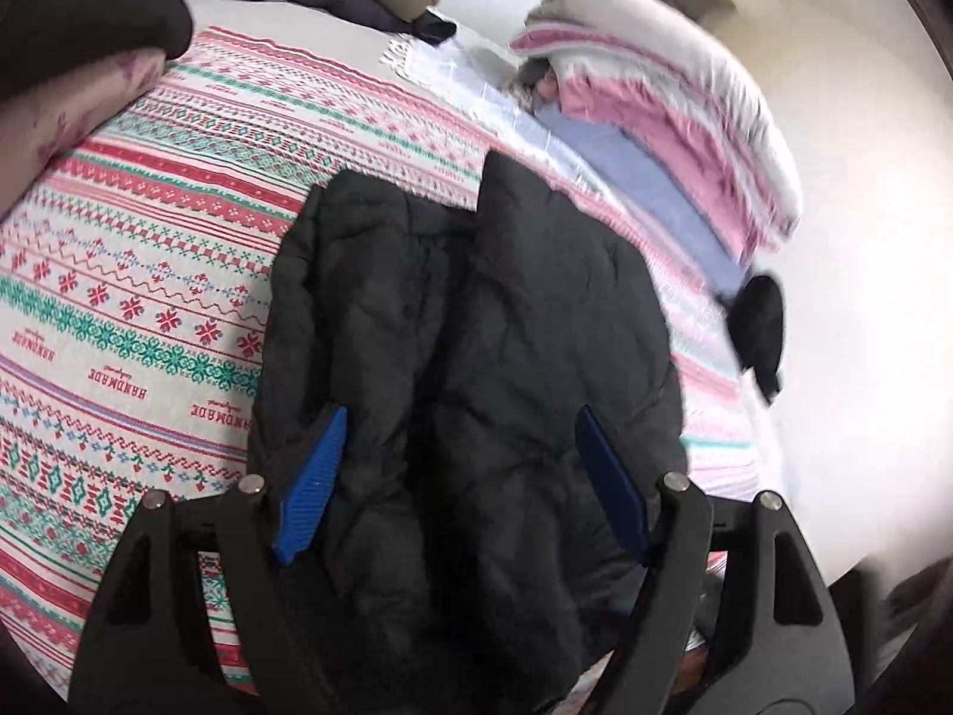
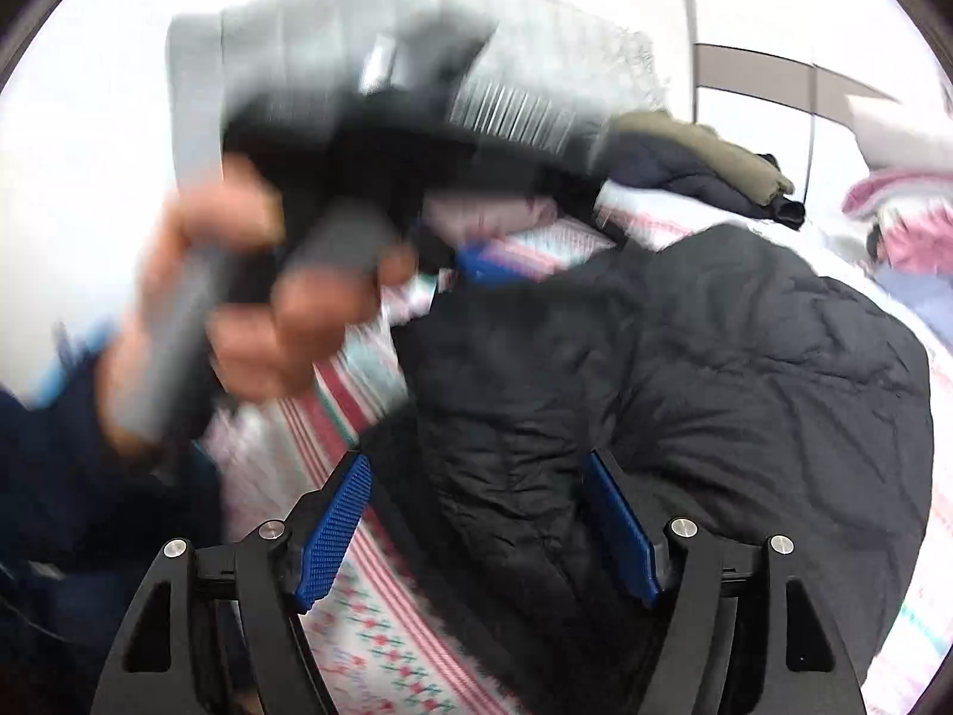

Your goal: Fold large clothes

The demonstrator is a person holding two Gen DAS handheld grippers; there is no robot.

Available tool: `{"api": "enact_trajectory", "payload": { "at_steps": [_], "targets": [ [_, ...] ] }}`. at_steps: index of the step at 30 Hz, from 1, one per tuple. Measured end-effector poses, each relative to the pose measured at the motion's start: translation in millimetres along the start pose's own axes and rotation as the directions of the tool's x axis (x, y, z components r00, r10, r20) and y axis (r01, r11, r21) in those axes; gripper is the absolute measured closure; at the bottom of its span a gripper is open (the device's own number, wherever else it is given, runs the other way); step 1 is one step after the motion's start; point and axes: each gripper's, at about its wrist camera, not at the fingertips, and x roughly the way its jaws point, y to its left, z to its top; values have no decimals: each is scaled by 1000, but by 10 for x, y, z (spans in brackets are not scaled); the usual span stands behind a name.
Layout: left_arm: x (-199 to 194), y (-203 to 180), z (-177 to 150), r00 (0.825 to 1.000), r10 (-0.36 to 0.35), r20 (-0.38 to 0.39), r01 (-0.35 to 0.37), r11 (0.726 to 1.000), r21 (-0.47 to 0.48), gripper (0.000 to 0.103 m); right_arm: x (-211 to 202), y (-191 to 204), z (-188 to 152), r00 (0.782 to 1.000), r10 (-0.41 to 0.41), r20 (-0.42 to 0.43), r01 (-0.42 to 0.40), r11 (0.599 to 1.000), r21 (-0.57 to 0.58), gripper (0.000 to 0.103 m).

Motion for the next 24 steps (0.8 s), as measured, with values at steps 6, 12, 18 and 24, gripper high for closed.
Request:
{"api": "enact_trajectory", "payload": {
  "at_steps": [6, 12, 18, 24],
  "targets": [
    [37, -106, 134, 998, 25, -54, -21, 997, 78, 25, -632, -812, -90, 976, -128, 179, 59, 936, 346, 25],
    [156, -90, 498, 990, -40, -137, 37, 999, -24, 25, -507, -1461, -385, 969, -247, 16, 174, 725, 667, 25],
    [75, -130, 513, 991, 53, -124, -51, 999, 13, 25, -124, -1136, -351, 954, -266, -136, 299, 830, 472, 24],
    [-404, -56, 544, 990, 125, 62, -124, 992, -12, 25, 45, -905, -407, 940, -258, -224, 324, 882, 342, 23]
  ]
}}
